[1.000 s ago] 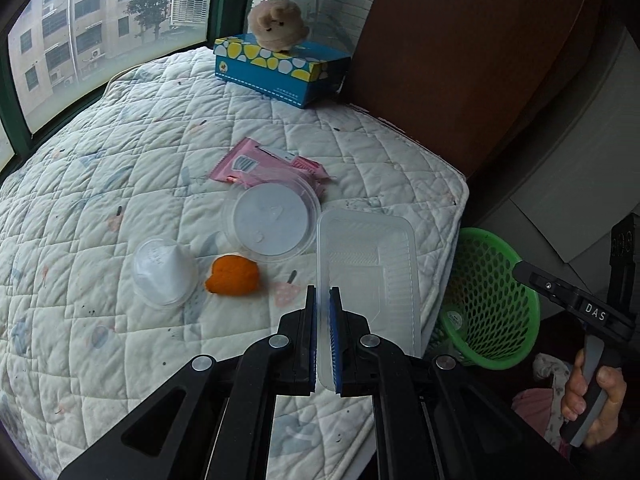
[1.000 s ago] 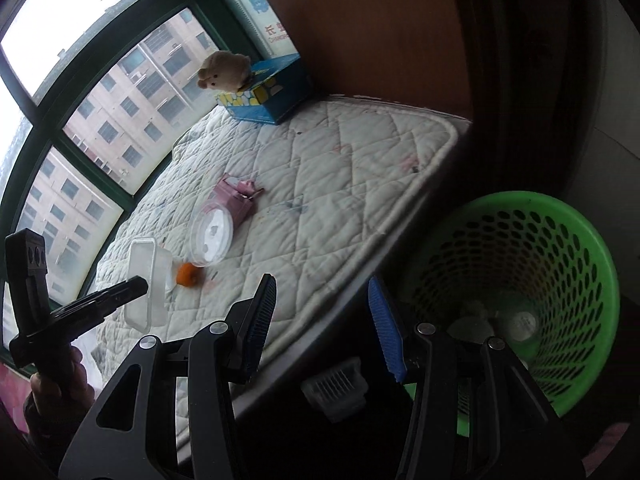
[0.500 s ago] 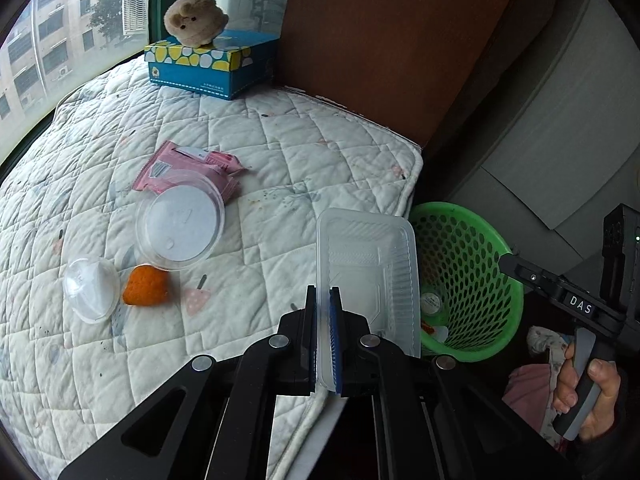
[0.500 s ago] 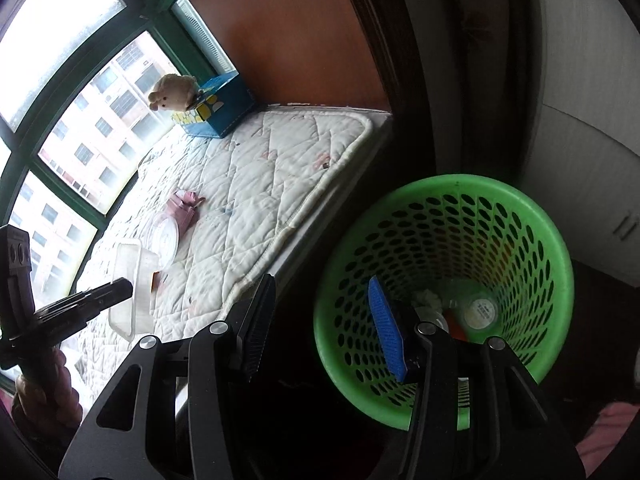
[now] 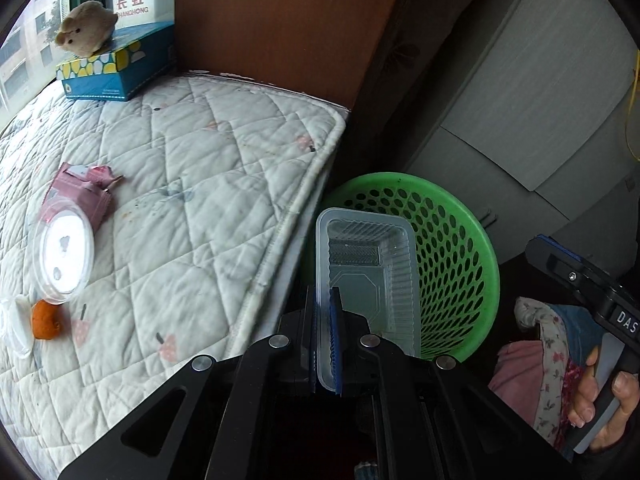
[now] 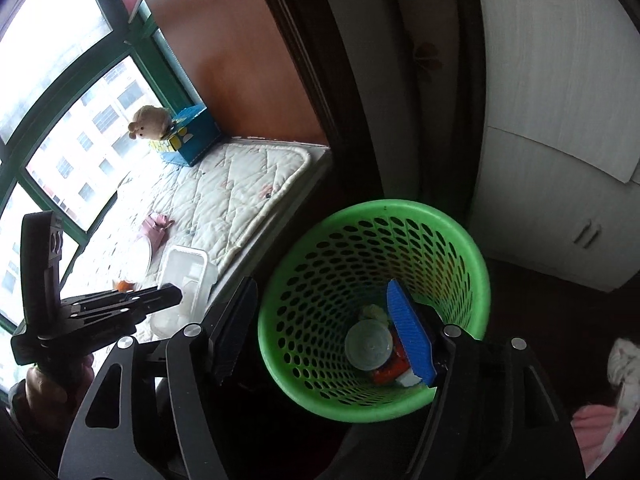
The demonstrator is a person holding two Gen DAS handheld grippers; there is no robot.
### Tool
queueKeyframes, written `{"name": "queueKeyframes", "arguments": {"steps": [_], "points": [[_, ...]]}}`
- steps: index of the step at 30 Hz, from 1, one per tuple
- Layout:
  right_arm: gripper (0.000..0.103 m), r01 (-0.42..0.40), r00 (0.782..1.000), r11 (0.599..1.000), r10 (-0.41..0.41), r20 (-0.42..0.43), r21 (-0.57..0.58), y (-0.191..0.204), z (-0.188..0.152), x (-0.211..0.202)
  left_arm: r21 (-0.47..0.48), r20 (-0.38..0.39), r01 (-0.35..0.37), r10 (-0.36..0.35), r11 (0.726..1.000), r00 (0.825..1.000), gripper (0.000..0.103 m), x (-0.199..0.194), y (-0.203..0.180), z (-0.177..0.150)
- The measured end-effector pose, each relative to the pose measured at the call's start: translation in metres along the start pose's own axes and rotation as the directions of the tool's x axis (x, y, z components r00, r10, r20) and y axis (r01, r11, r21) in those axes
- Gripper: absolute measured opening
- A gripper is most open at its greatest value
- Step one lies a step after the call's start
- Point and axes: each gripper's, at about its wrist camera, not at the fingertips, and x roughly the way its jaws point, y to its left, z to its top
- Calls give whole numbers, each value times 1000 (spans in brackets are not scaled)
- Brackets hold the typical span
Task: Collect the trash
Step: 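Carry the clear food container into the green basket and open the left gripper, then move both grippers back over the mattress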
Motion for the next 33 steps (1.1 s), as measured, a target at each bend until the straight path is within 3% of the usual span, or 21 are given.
{"name": "queueKeyframes", "arguments": {"steps": [12, 14, 15, 18, 25, 32, 33], "points": [[71, 20, 999, 999, -22, 31, 45, -28, -7, -20, 54, -51, 67, -64, 996, 997, 9, 41, -52, 6], [71, 22, 999, 999, -23, 35, 49, -30, -8, -22, 56, -53, 78, -75, 995, 996, 19, 45, -56, 5], [71, 21, 999, 999, -23, 35, 50, -31, -8, -23, 56, -52, 80, -77, 995, 996, 35, 46, -57, 5], [71, 21, 999, 999, -23, 37, 50, -30, -8, -23, 55, -36, 85, -84, 995, 996, 40, 45, -58, 2], [74, -6, 999, 1000, 5, 44, 22, -18, -9, -24, 50, -2, 63, -63, 997, 998, 40, 23, -41, -4], [80, -45, 998, 999, 46, 36, -23, 9, -8, -16, -3, 63, -18, 18, 1000, 998, 43, -17, 0, -11], [81, -51, 998, 998, 51, 34, -28, 13, -7, -15, -13, 72, -32, 33, 999, 997, 47, -22, 7, -13]]}}
